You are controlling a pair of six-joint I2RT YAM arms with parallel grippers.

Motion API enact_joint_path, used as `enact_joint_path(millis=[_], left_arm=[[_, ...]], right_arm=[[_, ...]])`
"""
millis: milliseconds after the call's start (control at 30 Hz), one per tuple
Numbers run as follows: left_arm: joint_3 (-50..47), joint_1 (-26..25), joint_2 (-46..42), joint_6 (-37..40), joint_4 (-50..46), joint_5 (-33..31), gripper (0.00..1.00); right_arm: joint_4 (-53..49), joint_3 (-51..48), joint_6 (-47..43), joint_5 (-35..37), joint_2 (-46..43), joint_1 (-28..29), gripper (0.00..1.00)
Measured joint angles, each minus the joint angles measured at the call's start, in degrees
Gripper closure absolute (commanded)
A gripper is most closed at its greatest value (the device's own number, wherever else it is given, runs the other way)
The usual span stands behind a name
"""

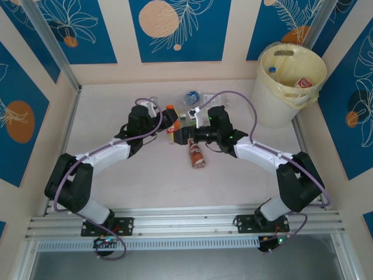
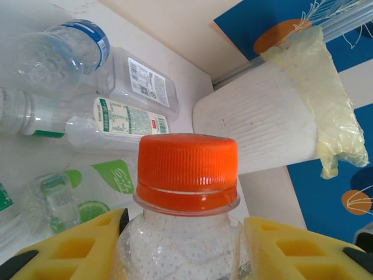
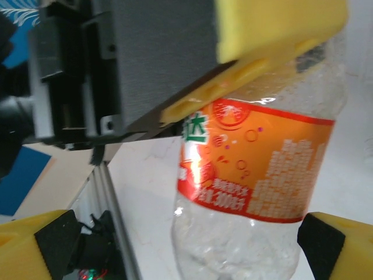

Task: Put the plastic bottles in the bin

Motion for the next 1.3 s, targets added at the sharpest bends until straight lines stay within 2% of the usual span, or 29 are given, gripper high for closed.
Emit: enact_joint_path(millis=[167, 200, 267, 367, 500, 533, 633, 667, 700, 867, 1000, 1167, 1300], left_arm=[[0.0, -0.5, 0.6, -1.9, 2.3, 1.7, 0.63], [0.0, -0.5, 0.6, -2.1, 2.7, 2.1, 0.63], [0.0, -0.5, 0.6, -2.5, 3.1, 2.1, 0.62], [0.0, -0.3, 0.8, -3.0, 3.0, 2.0, 0.59], [0.0, -0.3, 0.8, -3.1, 3.1, 1.9, 0.54], [0.0, -0.3, 0.8, -3.1, 3.1, 1.9, 0.49], [0.0, -0.1, 0.8, -2.8, 2.6, 1.3, 0.13], [-0.1, 0.0, 0.8, -3.0, 1.9, 0.8, 0.04], [-0.1, 0.3, 0.8, -3.0, 1.4, 0.7, 0.0], [-0.2, 0.5, -0.6, -3.4, 0.2, 1.6, 0.0], [-1.9, 0.9, -6.1, -2.8, -0.6, 0.5, 0.0], [-4.3, 1.1, -16.0, 2.3, -3.7, -6.3, 0.0], [-6.7, 1.1, -18.7, 5.3, -7.0, -13.0, 0.0]], right_arm=[[3.3, 0.0, 0.2, 4.5, 4.2, 2.3, 0.0], [4.1, 0.0, 0.2, 5.1, 4.8, 2.9, 0.03], [5.6, 0.0, -0.1, 6.5, 6.0, 3.9, 0.1], [7.3, 0.1, -0.2, 9.3, 7.0, 4.8, 0.3], [7.5, 0.2, -0.1, 11.4, 7.1, 5.1, 0.47], [7.5, 0.2, -0.1, 11.4, 7.1, 5.1, 0.5], [7.6, 0.2, -0.7, 11.8, 6.9, 5.0, 0.56], [7.7, 0.2, -1.2, 12.5, 6.7, 4.9, 0.57], [7.6, 0.2, -1.4, 12.7, 6.2, 4.8, 0.57], [5.8, -1.4, -3.7, 13.3, 3.0, 3.9, 0.59], [0.0, -3.1, -6.6, 15.5, -1.1, 1.3, 0.6], [-8.6, -3.9, -10.9, 20.1, -9.1, -5.8, 0.6], [-12.5, -3.2, -12.2, 24.5, -15.4, -13.5, 0.59]])
